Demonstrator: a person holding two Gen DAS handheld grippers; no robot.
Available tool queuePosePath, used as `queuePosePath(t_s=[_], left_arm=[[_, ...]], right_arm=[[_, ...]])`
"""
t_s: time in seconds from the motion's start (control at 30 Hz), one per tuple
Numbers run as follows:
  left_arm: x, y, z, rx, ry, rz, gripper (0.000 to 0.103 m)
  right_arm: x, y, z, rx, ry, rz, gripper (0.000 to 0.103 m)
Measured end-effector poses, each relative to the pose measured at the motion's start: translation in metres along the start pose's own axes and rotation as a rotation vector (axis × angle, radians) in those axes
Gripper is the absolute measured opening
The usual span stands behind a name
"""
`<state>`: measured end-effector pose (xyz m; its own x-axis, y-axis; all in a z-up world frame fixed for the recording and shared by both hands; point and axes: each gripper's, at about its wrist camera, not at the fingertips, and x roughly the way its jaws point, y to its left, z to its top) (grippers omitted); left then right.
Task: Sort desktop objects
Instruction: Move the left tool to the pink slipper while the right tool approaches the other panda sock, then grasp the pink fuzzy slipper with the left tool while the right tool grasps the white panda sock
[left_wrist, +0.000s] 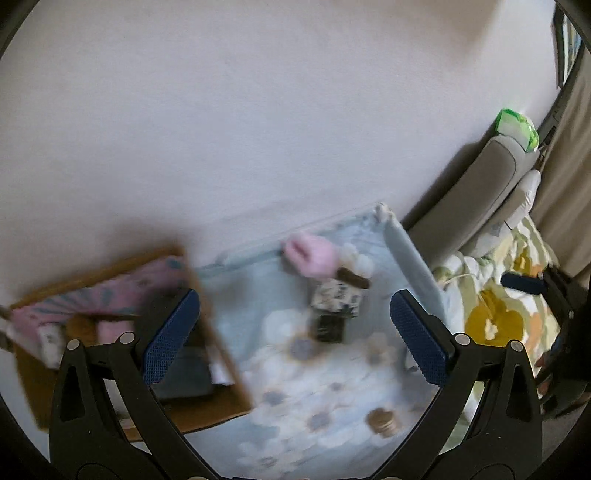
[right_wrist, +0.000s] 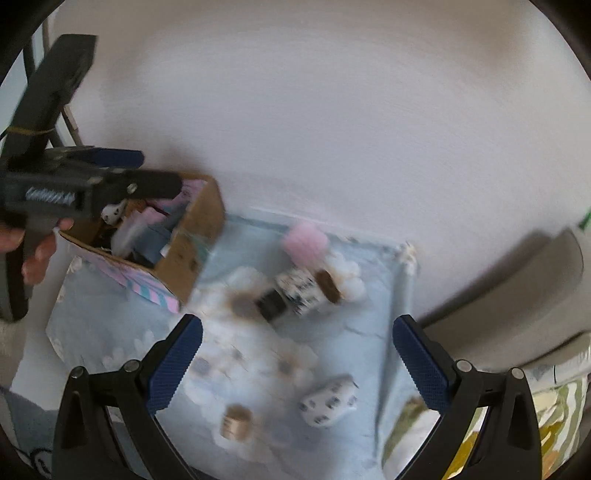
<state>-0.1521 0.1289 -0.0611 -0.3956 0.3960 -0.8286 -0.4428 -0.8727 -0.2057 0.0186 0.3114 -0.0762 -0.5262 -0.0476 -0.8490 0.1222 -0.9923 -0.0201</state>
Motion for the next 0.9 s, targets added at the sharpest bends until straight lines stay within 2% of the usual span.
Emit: queuePosePath(t_s=[0.1, 0.27, 0.4, 0.6, 0.67, 0.77, 0.83, 0.9], left_arm=[[0.032, -0.01, 0.003, -0.033, 0.039, -0.032, 0.103], [0.085, -0.023, 0.009, -0.041, 0.08, 0.034, 0.103], [0.124, -0.016, 0.011, -0.112, 0.116, 0.057, 0.101], [0.153, -0.004, 0.01, -0.188, 0.123, 0.083, 0.098], [0.158, -0.003, 0.009, -0.197, 0.122, 0.087, 0.094], [0.167, 0.0, 0.009, -0.215, 0.137, 0.071, 0.082], [0.174, 0.002, 0.008, -0.236, 0.153, 0.062, 0.072], [0.178, 0.003, 0.007, -0.248, 0.154, 0.054, 0.069]], right_arm=[[0.003, -0.019, -0.02, 0.023, 0.01, 0.014, 0.103], [0.02, -0.032, -0.048, 0.006, 0.024, 0.056, 0.103], [0.04, -0.031, -0.065, -0.025, 0.037, 0.109, 0.103], [0.069, -0.03, -0.085, -0.087, 0.056, 0.152, 0.103], [0.078, -0.031, -0.09, -0.099, 0.064, 0.162, 0.103], [0.091, -0.031, -0.093, -0.119, 0.07, 0.168, 0.1], [0.096, -0.031, -0.094, -0.135, 0.067, 0.157, 0.095], [0.101, -0.029, -0.095, -0.16, 0.068, 0.145, 0.091]])
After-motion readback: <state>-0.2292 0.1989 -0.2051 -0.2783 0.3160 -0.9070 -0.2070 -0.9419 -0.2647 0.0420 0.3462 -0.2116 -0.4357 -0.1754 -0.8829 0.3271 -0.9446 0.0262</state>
